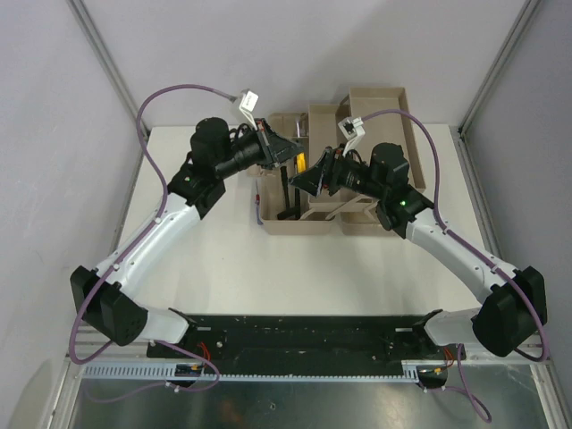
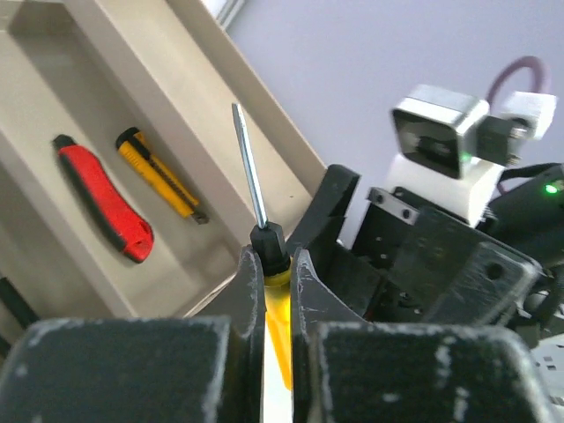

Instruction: Pack the tool kit

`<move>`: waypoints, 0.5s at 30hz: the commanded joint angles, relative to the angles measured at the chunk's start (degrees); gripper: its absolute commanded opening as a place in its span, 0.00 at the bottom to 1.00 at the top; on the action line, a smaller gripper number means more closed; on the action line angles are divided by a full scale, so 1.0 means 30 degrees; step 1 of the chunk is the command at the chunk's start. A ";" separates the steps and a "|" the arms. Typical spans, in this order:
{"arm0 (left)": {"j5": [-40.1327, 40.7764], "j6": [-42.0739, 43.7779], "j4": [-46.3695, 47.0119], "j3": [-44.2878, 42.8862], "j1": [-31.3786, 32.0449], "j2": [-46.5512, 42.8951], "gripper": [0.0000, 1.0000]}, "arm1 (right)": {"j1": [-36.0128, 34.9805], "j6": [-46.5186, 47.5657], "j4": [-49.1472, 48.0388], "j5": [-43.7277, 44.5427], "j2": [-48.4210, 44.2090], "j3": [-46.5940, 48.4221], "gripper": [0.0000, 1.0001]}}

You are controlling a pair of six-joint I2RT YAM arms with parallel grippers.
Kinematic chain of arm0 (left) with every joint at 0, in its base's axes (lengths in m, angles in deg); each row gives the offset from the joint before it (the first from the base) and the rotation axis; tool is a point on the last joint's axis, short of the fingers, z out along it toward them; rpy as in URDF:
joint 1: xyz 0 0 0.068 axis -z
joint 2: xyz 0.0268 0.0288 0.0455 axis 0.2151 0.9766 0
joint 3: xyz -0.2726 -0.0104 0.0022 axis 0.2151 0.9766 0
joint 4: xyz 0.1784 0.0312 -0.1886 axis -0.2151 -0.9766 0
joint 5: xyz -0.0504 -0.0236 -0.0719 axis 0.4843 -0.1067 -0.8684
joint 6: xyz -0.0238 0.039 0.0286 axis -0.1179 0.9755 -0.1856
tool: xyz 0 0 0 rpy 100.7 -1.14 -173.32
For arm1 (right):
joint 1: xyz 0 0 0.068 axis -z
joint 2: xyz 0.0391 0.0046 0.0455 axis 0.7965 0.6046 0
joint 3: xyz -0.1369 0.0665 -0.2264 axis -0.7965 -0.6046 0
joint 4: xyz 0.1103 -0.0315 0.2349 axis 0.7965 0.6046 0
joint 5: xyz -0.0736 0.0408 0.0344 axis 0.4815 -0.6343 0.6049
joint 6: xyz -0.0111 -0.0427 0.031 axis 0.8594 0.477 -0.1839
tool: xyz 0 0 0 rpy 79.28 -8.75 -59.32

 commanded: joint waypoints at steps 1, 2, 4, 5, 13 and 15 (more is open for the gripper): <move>-0.1425 -0.0586 0.2896 0.0564 0.0266 -0.0712 0.00 | -0.0004 -0.1294 -0.1598 -0.0097 0.0351 0.0928 0.71; -0.1501 -0.0595 0.2999 0.0639 0.0278 -0.0698 0.00 | -0.0004 -0.1442 -0.1696 -0.0055 0.0420 0.0926 0.65; -0.1587 -0.0528 0.3098 0.0754 0.0331 -0.0673 0.00 | 0.0012 -0.1699 -0.1923 -0.0024 0.0494 0.0924 0.50; -0.1596 -0.0492 0.3129 0.0778 0.0340 -0.0664 0.00 | 0.0019 -0.1790 -0.2004 0.0025 0.0491 0.0924 0.43; 0.0149 0.0639 0.3017 0.1411 0.0341 -0.1256 0.88 | 0.0589 -0.1253 -0.0558 0.1824 -0.0300 0.0923 0.01; 0.1016 0.1289 0.2831 0.1687 0.0288 -0.1640 0.97 | 0.1061 -0.0707 0.0478 0.2724 -0.0800 0.0923 0.00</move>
